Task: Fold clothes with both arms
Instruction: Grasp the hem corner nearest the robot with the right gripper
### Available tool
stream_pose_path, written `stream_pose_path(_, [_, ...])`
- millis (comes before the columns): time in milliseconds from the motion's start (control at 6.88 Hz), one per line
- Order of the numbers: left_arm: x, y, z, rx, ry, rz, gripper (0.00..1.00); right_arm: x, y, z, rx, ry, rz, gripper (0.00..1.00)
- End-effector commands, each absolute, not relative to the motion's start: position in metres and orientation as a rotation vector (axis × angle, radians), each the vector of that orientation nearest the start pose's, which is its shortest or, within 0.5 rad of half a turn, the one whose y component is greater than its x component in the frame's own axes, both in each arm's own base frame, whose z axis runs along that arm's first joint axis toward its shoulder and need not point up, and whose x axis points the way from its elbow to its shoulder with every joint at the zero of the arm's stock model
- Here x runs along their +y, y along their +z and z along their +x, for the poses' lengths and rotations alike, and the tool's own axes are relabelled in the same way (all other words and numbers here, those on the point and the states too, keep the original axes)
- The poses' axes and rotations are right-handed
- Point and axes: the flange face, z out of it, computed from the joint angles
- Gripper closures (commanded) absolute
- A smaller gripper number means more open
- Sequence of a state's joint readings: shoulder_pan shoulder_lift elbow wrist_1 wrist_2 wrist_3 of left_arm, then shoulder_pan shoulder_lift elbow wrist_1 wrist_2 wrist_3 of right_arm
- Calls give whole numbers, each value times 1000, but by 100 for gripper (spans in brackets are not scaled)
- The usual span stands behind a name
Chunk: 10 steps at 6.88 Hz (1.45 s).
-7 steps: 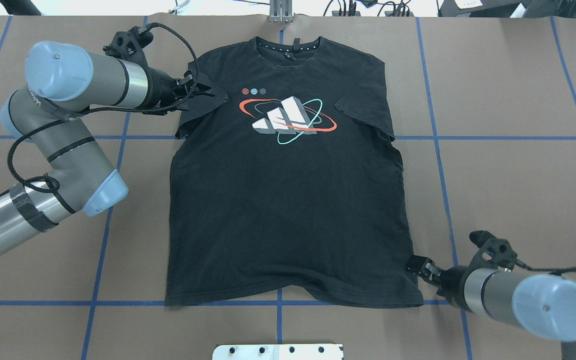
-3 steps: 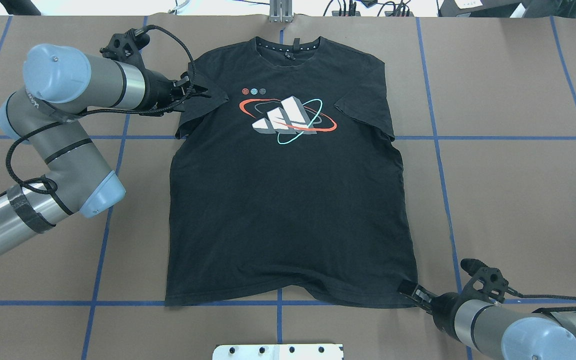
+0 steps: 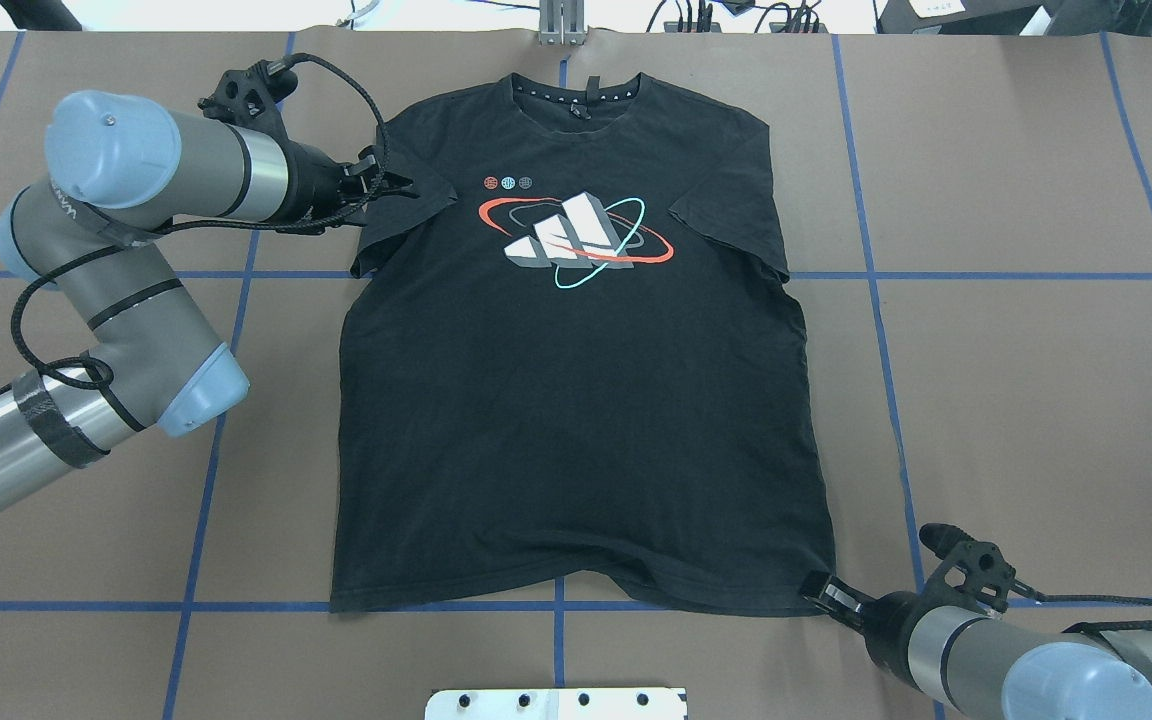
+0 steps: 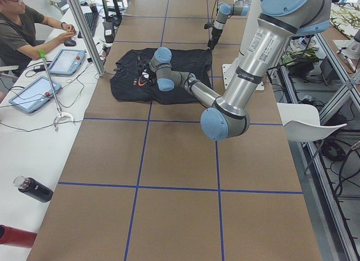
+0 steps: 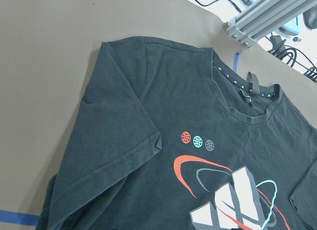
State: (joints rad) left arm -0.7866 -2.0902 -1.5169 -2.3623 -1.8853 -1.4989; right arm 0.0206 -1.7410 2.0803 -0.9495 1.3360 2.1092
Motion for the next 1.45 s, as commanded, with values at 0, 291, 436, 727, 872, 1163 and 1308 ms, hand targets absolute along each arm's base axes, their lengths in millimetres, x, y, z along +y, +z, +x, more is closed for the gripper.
stream_pose_path(0, [-556,293,411,1249,-418,269,20,-165,424,-427,-997,625,-34,47])
stream_pose_path(291, [-556,295,411,1246,-418,269,21,-164,426,-412,-987,625,-31,46])
stream_pose_path(436, [-557,295,411,1246,-419,270,21,-164,425,-413,-988,623,-32,47])
stream_pose_path(727, [-556,296,411,1245,-418,268,21,-159,425,-416,-989,615,-31,46])
stream_pose_path(872, [-556,296,411,1245,-418,268,21,-157,425,-417,-991,614,-20,46])
stream_pose_path(1163, [-556,296,412,1243,-419,267,21,-155,425,-418,-993,611,-21,48])
stream_pose_path(1308, [-556,296,412,1243,-419,267,21,-155,424,-418,-994,611,-20,63])
